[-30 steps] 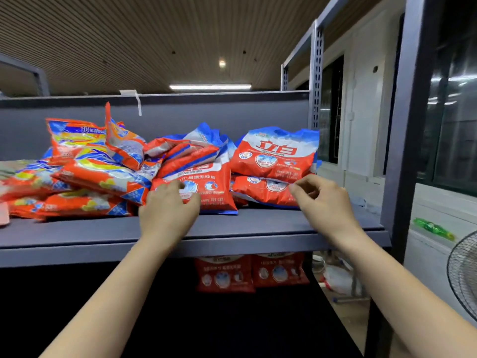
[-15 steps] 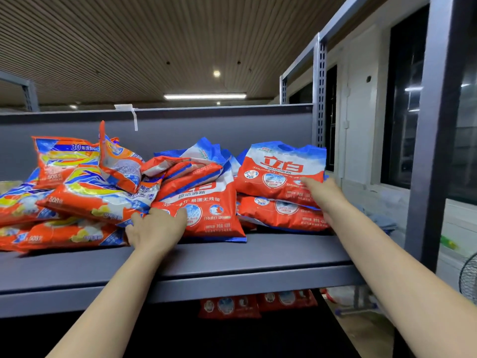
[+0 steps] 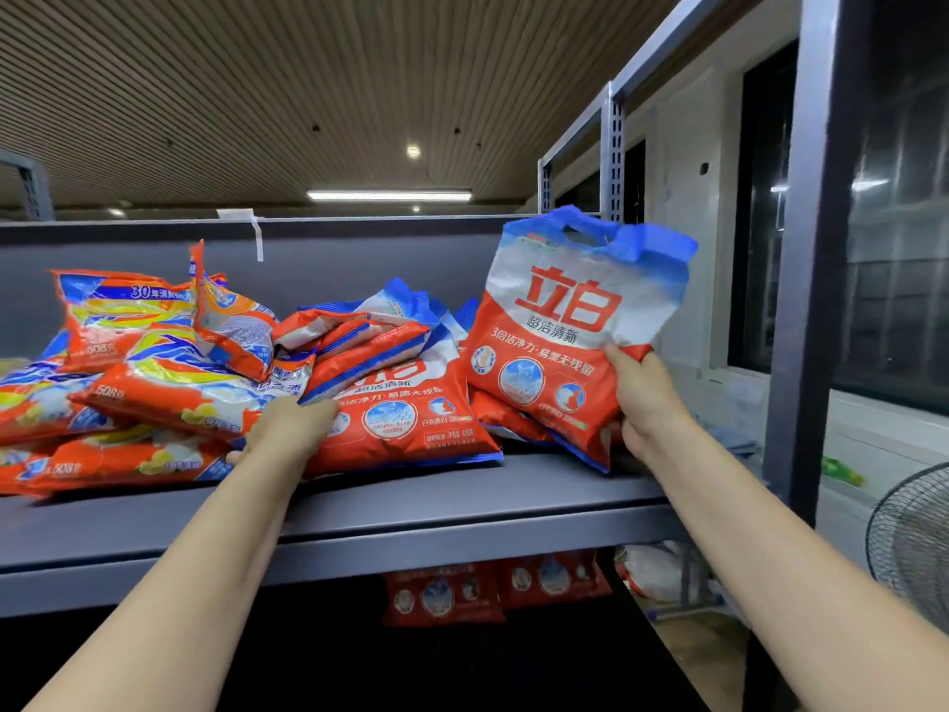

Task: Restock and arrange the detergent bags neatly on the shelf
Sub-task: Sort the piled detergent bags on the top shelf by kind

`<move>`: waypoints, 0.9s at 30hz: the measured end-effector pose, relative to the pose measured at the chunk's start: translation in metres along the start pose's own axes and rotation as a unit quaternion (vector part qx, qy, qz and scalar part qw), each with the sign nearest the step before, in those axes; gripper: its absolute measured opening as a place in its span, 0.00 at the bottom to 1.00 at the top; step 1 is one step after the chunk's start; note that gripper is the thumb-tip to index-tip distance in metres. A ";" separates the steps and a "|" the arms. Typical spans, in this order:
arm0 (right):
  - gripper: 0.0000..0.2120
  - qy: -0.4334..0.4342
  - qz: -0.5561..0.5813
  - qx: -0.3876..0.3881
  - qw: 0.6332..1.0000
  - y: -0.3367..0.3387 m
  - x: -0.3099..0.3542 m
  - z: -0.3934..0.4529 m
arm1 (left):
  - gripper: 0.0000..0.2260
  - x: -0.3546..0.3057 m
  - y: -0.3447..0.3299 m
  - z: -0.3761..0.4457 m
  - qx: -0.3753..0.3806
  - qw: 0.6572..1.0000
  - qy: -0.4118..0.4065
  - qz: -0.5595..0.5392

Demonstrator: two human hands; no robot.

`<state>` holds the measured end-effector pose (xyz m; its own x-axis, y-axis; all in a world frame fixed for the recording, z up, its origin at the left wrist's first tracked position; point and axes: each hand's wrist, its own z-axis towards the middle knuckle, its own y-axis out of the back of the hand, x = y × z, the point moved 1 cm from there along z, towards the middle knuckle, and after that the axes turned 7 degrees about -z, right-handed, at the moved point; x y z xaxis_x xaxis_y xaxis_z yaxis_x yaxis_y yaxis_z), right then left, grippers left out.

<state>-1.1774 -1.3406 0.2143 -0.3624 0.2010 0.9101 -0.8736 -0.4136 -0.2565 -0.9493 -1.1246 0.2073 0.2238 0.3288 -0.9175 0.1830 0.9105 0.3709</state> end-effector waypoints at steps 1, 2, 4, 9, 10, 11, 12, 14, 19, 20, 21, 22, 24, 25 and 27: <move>0.02 0.016 0.010 -0.006 1.000 -0.001 0.005 -0.006 | 0.29 0.001 0.000 -0.004 0.007 0.998 0.008 -0.058; 0.03 0.037 0.007 -0.015 0.999 0.000 0.009 -0.011 | 0.27 0.001 0.000 -0.010 0.017 0.993 0.024 -0.113; 0.04 0.079 -0.025 -0.033 0.996 0.002 0.017 -0.023 | 0.22 0.005 -0.002 -0.015 0.060 0.979 0.062 -0.186; 0.06 0.127 -0.102 -0.099 0.982 0.014 0.020 -0.033 | 0.21 0.007 -0.001 -0.019 0.101 0.956 0.088 -0.259; 0.08 0.133 -0.119 -0.118 0.977 0.017 0.018 -0.034 | 0.22 0.005 0.000 -0.023 0.104 0.953 0.088 -0.272; 0.09 0.132 -0.131 -0.139 0.973 0.018 0.014 -0.033 | 0.21 0.004 0.002 -0.027 0.102 0.950 0.088 -0.282; 0.09 0.129 -0.142 -0.161 0.968 0.019 0.011 -0.033 | 0.20 0.001 0.004 -0.032 0.106 0.947 0.085 -0.292; 0.07 0.106 -0.155 -0.201 0.962 0.020 0.002 -0.034 | 0.21 0.000 0.009 -0.043 0.109 0.944 0.079 -0.301; 0.06 0.061 -0.122 -0.228 0.964 0.020 -0.009 -0.038 | 0.11 0.012 0.015 -0.063 0.093 0.938 0.087 -0.321; 0.07 0.060 -0.118 -0.226 0.965 0.019 -0.009 -0.038 | 0.12 0.012 0.016 -0.063 0.107 0.930 0.102 -0.336; 0.07 0.060 -0.113 -0.225 0.966 0.018 -0.008 -0.039 | 0.11 0.008 0.018 -0.063 0.126 0.922 0.122 -0.346; 0.08 0.061 -0.109 -0.225 0.966 0.018 -0.007 -0.040 | 0.09 0.005 0.020 -0.062 0.143 0.915 0.140 -0.349; 0.10 0.071 -0.107 -0.221 0.967 0.017 -0.005 -0.045 | 0.08 0.000 0.020 -0.061 0.154 0.910 0.166 -0.347; 0.11 0.078 -0.109 -0.220 0.966 0.017 -0.004 -0.046 | 0.08 -0.003 0.020 -0.063 0.147 0.913 0.168 -0.340; 0.12 0.091 -0.111 -0.218 0.965 0.017 -0.001 -0.052 | 0.07 -0.009 0.016 -0.066 0.118 0.924 0.141 -0.334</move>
<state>-1.2089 -1.3014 0.1925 -0.1673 0.4098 0.8967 -0.9755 0.0633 -0.2109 -1.0113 -1.0966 0.2115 -0.2679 -0.2053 -0.9413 0.4006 0.8648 -0.3026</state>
